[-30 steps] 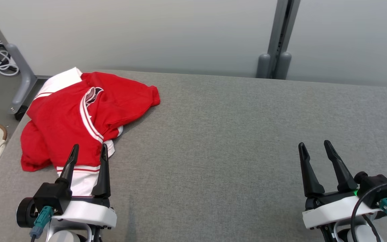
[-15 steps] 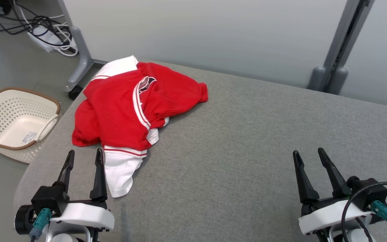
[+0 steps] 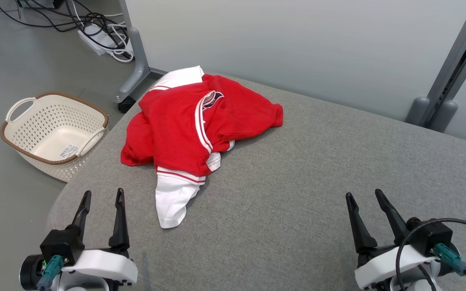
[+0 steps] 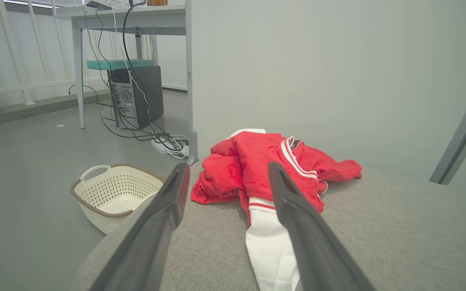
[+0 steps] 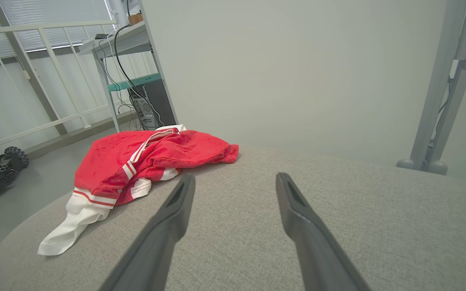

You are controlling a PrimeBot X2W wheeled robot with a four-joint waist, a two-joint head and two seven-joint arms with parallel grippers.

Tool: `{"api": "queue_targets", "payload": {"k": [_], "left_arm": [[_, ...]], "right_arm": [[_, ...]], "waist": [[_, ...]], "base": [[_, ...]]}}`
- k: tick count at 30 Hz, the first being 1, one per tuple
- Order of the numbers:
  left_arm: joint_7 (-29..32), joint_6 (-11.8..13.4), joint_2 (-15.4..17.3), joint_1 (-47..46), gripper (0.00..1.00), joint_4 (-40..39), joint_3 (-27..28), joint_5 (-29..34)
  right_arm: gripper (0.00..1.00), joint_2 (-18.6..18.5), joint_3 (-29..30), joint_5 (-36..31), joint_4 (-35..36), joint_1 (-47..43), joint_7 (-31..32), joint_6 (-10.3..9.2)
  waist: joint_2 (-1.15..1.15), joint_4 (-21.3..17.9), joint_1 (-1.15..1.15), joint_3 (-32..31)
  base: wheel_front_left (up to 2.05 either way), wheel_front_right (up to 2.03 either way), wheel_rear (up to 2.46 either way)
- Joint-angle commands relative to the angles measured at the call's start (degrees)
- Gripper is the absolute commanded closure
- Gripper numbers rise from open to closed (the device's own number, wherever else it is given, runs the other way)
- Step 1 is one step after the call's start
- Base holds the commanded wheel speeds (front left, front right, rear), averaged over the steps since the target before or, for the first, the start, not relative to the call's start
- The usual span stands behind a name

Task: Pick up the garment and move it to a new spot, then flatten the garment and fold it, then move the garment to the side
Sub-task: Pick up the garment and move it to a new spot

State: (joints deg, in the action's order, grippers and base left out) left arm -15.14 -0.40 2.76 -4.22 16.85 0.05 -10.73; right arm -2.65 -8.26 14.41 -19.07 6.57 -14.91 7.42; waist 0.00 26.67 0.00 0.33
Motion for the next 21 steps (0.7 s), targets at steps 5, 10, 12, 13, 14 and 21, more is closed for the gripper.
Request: {"api": "queue_targets", "payload": {"k": [5, 10, 12, 13, 14, 21], "left_arm": [[-0.09, 0.13, 0.23, 0.04, 0.0, -0.31, 0.51, -0.07], [-0.09, -0.16, 0.24, -0.33, 0.0, -0.4, 1.37, -0.4], [-0.09, -1.13, 0.28, -1.21, 0.0, -0.58, 2.03, -0.54], [-0.09, -1.6, 0.6, -1.69, 0.0, -0.37, 2.2, -0.24], [-0.09, -2.06, 0.92, -2.27, 0.0, 0.15, 2.39, -0.18], [4.86, -5.3, 4.07, -11.01, 0.0, 5.47, 1.64, -2.73]], "right_arm": [[0.0, -0.42, -0.62, 0.38, -0.03, 0.69, -0.36, 0.13], [0.0, -0.44, -0.96, 1.03, 0.1, 0.51, -0.36, 0.13], [0.0, -0.41, -1.22, 1.27, 0.08, 0.3, -0.35, 0.13], [0.0, -0.42, -1.36, 1.27, 0.02, 0.24, -0.35, 0.13], [0.0, -0.43, -1.54, 1.4, -0.09, 0.22, -0.35, 0.13], [0.0, -0.53, -2.38, 1.61, -0.47, 0.42, -0.35, 0.13]], "waist": [[0.0, -0.41, 0.0, -0.14], [0.0, -1.44, 0.0, -0.17], [0.0, -1.84, 0.0, -0.18], [0.0, -2.06, 0.0, -0.18], [0.0, -2.29, 0.0, -0.18], [0.0, -4.56, 0.0, 0.25]], "base": [[0.0, 0.0, 0.0], [0.0, 0.0, 0.0], [0.0, 0.0, 0.0], [0.0, 0.0, 0.0], [0.0, 0.0, 0.0], [0.0, 0.0, 0.0]]}}
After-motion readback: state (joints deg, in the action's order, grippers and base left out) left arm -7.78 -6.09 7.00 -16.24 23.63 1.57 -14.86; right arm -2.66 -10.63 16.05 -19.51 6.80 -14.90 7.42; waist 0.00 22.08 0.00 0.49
